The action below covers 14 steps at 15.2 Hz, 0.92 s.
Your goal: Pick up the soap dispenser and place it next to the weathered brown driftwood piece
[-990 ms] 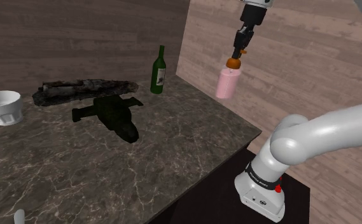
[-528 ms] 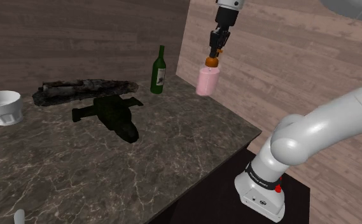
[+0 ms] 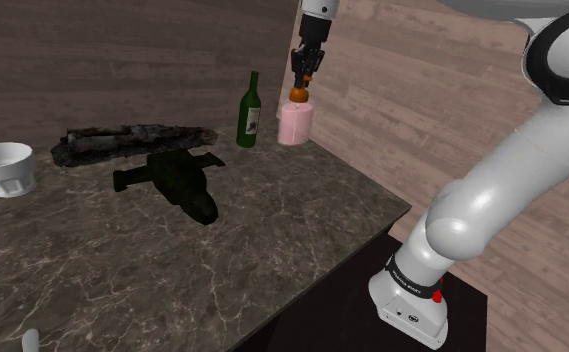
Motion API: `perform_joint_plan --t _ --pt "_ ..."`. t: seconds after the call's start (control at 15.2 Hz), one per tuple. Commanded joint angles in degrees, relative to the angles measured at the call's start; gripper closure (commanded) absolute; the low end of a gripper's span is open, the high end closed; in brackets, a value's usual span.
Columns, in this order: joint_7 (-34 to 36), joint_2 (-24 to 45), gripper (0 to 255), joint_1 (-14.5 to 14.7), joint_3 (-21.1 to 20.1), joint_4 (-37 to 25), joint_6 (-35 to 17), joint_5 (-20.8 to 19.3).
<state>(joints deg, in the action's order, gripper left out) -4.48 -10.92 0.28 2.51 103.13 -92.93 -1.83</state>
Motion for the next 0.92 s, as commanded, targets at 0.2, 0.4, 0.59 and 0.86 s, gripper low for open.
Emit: perform_joint_plan --t 0.2,0.4,0.59,0.86 --pt "1.25 11.32 255 0.62 -0.68 -10.73 -0.59 0.5" --pt "1.82 18.44 255 0.91 -0.96 -18.38 -0.04 0.69" --pt "2.35 26.21 255 1.2 -1.2 -27.66 1.47 0.82" --pt "2.78 33.74 255 1.45 -1.36 -36.71 3.02 0.92"
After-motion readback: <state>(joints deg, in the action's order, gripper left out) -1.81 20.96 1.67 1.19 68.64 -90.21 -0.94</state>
